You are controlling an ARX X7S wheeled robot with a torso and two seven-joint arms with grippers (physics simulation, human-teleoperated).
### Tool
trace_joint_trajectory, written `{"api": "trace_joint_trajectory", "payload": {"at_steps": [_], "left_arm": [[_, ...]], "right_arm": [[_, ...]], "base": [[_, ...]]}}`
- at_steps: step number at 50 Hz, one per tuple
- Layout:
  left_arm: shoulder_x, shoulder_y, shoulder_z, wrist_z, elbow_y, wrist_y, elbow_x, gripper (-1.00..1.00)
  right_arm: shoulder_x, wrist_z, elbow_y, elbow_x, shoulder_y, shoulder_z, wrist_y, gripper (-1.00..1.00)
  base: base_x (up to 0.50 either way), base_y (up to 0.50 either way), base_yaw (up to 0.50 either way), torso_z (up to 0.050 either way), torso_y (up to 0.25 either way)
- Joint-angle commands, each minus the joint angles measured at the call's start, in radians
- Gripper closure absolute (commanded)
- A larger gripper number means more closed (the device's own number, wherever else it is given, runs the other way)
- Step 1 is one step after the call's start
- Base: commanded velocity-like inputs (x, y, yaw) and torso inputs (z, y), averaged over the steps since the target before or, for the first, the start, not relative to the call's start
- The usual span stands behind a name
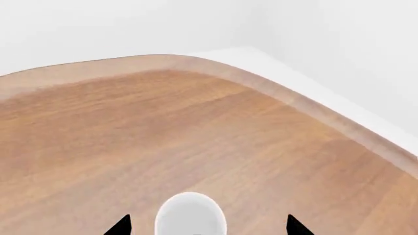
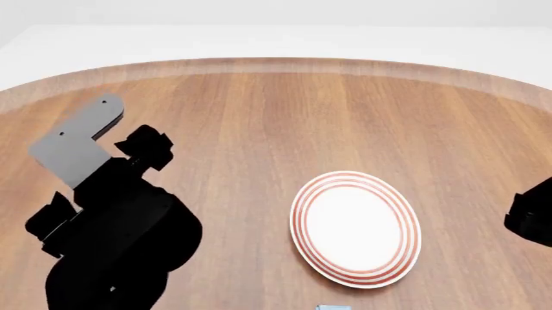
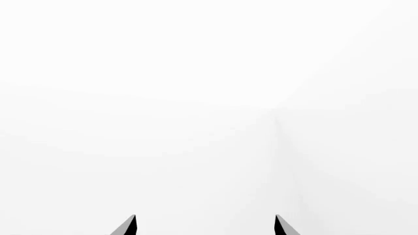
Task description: Pick up the white mug and put it on the plate, and put the chocolate pudding to the right of the plate.
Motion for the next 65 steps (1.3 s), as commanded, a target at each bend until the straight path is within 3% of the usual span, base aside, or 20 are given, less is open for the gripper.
{"api": "trace_joint_trajectory", "payload": {"at_steps": [1, 36, 65], "left_arm": [[0.007, 0.034, 0.005, -0.018, -0.062, 0.067, 0.078, -1.00], [-0.013, 0.099, 0.093, 0.022, -0.306, 0.224, 0.054, -1.00], [-0.026, 0.088, 0.149, 0.134, -0.509, 0.365, 0.017, -1.00]], "right_arm": [[0.006, 0.002, -0.004, 0.008, -0.001, -0.005, 0.004, -1.00], [0.017, 0.008, 0.004, 0.015, -0.008, -0.019, -0.008, -1.00], [0.029, 0.012, 0.008, 0.018, -0.009, -0.030, -0.009, -1.00]], "base": [[0.00, 0.00, 0.00, 0.000, 0.000], [0.00, 0.00, 0.00, 0.000, 0.000], [0.00, 0.00, 0.00, 0.000, 0.000]]}}
